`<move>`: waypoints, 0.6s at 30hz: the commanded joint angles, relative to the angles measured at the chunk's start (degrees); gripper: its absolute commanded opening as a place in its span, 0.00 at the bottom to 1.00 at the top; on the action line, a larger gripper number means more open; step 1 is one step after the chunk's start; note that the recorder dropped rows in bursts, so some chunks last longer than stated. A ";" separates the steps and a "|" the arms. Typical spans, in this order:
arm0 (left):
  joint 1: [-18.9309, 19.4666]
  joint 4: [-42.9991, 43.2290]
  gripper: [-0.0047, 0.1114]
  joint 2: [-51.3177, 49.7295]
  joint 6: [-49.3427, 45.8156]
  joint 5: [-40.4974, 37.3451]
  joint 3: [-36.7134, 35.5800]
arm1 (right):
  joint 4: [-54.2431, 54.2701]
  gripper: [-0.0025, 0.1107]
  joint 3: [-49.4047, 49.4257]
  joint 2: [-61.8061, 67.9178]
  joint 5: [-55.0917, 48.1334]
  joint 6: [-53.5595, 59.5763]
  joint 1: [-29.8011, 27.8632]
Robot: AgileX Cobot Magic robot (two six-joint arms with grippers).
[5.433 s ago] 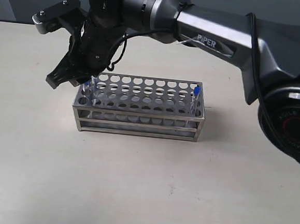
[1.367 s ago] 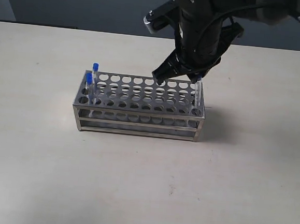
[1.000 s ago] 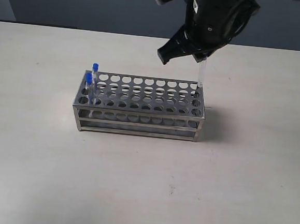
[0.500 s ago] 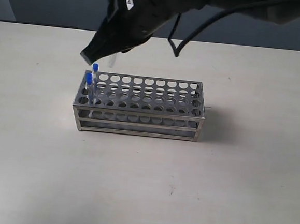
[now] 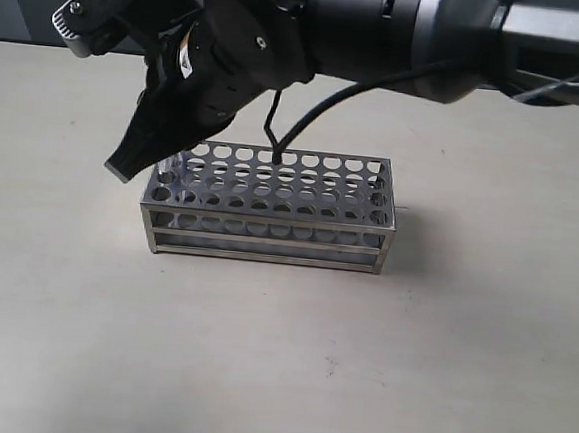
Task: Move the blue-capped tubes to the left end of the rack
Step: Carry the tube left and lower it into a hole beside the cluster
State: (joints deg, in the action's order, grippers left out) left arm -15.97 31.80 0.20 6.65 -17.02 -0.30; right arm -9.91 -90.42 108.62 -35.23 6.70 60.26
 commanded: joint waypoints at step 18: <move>-0.22 0.11 0.05 -0.20 0.28 0.34 0.30 | 4.65 0.02 -5.37 4.81 -7.41 1.31 0.36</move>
State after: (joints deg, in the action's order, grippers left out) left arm -15.97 31.80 0.20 6.65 -17.02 -0.30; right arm -5.27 -95.51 113.05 -43.05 7.64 60.65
